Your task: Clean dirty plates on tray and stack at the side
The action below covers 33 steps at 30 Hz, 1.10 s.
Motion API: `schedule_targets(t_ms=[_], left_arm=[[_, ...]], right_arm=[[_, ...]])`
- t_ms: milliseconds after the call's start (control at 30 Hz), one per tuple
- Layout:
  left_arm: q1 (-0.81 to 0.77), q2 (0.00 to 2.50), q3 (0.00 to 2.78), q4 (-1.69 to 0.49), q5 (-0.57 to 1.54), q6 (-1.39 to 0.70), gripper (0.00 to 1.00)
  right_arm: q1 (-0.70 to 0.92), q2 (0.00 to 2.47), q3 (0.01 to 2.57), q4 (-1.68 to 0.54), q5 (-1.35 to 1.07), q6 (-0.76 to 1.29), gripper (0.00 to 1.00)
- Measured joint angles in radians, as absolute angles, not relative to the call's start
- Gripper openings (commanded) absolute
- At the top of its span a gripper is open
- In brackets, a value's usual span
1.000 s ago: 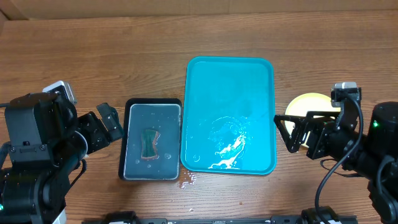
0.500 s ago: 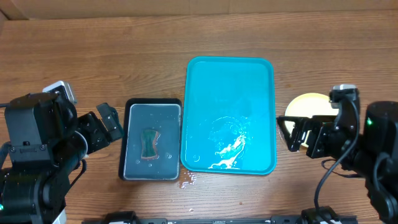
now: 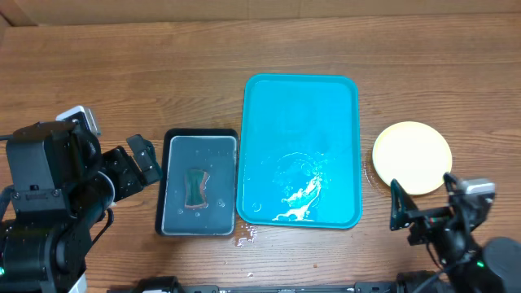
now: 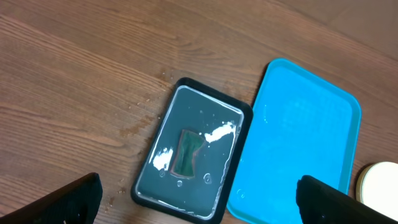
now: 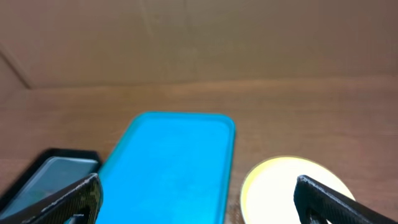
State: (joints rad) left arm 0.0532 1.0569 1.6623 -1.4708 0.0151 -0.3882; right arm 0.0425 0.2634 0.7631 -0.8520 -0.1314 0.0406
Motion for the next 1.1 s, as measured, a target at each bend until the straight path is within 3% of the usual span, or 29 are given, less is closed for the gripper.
schedule_targets(t_ms=[333,700,1100], left_arm=[[0.053,1.057,1.662,-1.471,0.015,-0.388,1.00],[0.053,1.057,1.662,-1.470,0.015,-0.388,1.00],[0.053,1.057,1.662,-1.471,0.015,-0.388,1.00]], right_arm=[[0.008,0.024,0.346,-0.564,-0.170,0.030,1.00],[0.007,0.013,0.035,-0.112,-0.179,0.027,1.00],[0.047,0.012,0.019,-0.069,-0.175,0.026,1.00]])
